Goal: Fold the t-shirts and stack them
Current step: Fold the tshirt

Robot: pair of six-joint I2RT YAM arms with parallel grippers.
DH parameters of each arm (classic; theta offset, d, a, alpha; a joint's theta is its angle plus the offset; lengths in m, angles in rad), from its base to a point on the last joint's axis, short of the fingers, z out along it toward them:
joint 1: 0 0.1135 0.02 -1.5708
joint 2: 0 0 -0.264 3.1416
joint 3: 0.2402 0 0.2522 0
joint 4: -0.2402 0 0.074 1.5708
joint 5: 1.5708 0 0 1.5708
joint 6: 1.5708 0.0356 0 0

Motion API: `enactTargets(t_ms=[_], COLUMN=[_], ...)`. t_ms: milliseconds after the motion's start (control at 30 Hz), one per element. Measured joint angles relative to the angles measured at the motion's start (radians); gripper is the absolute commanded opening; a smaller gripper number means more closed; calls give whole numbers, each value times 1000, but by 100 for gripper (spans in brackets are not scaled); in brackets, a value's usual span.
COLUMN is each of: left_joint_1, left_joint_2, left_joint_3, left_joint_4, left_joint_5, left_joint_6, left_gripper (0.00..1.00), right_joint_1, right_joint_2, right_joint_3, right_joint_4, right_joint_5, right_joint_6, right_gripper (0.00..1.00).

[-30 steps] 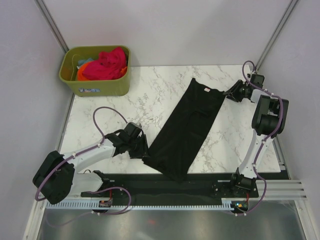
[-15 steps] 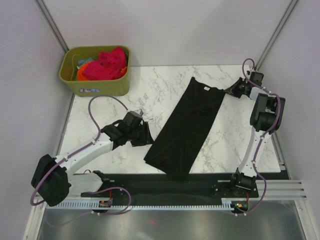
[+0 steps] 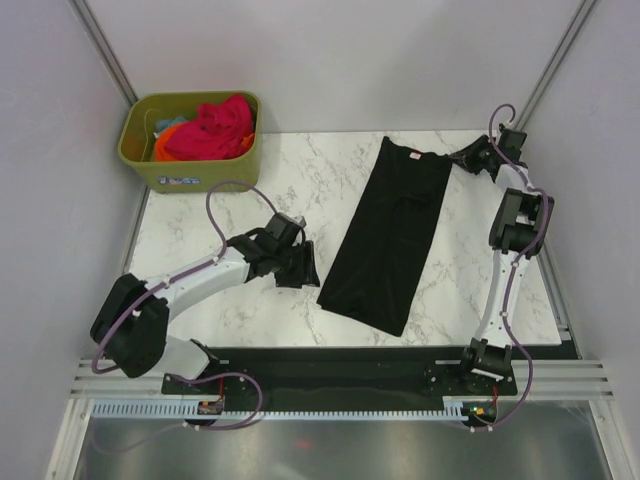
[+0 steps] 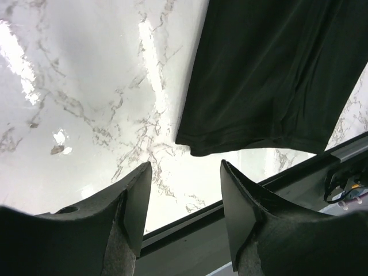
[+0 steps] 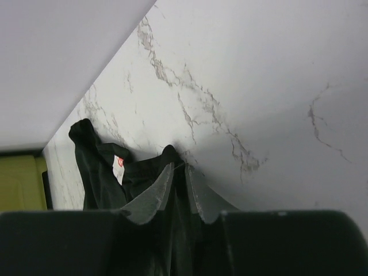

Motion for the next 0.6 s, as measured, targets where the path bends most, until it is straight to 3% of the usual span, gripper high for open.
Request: enactTargets(t_ms=[67,100,200,400,467,500,600], left_joint_1=[3,4,12,15,12,7,-11], left_joint_2=[28,48,130,241,256,260,283], left_joint_3=[0,3,21,27,25,24,11], left_joint_4=[22,32,60,110,135,154,210], left_joint_5=[20,29,57,79,85,84,109], left_joint_6=[5,8,18,21,20,21,19], left_gripper=[60,60,60,57,49,35,14], right_joint_1=[0,0,-4,-11,-1,13,84], right_joint_2=[-16,-42,-163,-446,-578,-653,-880], right_joint_3=[-24,-60,-222,-487,-593,-649,-824], right_joint_4=[9,8,-6,-178,-228,-270,-332], right_joint_5=[3,8,32,132,183,208,274], right_joint_6=[13,17,23,28,27,25,6], right_gripper=[36,45,58,63,64,67,68])
